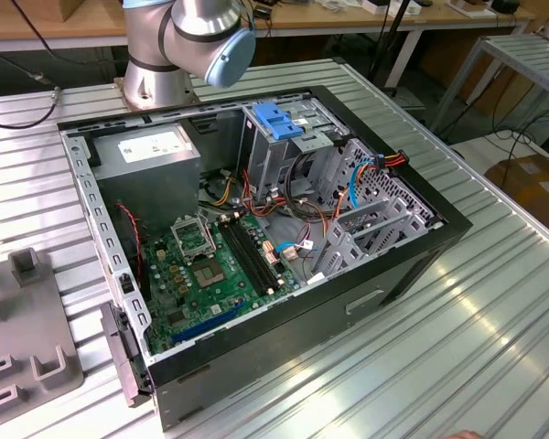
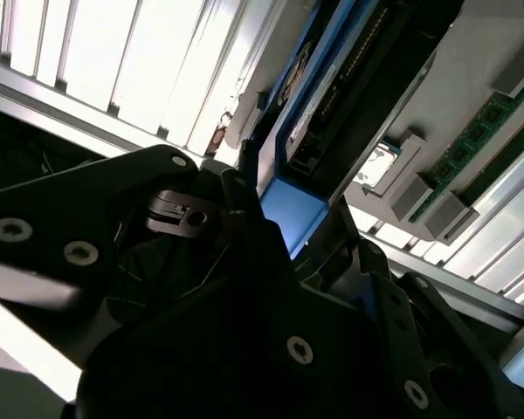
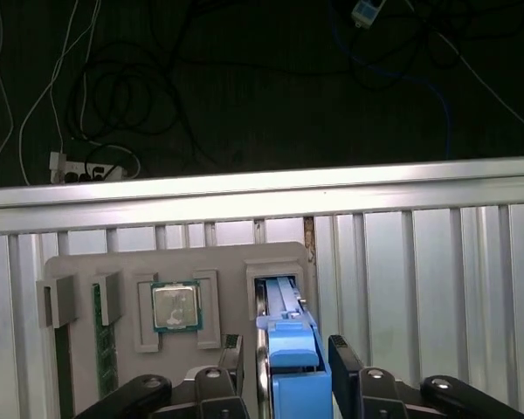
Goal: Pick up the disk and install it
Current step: 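Pick up the disk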
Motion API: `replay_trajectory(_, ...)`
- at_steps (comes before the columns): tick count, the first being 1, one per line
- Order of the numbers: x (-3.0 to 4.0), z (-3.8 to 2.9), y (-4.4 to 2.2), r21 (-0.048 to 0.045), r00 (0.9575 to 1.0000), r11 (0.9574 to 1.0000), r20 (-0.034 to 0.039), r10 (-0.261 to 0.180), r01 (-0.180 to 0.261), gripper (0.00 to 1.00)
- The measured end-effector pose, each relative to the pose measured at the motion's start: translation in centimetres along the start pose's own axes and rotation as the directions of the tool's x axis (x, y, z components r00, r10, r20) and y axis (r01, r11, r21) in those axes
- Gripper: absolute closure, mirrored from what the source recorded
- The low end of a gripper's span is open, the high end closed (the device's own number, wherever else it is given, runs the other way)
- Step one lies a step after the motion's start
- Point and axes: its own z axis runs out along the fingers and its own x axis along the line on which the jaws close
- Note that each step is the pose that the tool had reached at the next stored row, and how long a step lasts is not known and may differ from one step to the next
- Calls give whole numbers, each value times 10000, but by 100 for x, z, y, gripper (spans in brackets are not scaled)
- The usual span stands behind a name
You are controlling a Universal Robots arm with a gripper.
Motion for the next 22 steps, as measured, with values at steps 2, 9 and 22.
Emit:
replay_trajectory(2,-1,2,-4,2,10000,10000,1,0,0,53)
replay_trajectory(9,-8,1,-13,-1,10000,10000,-1,62,-62,53)
replay_trajectory(22,-9,2,-13,-1,9999,9999,-1,113,-113,63)
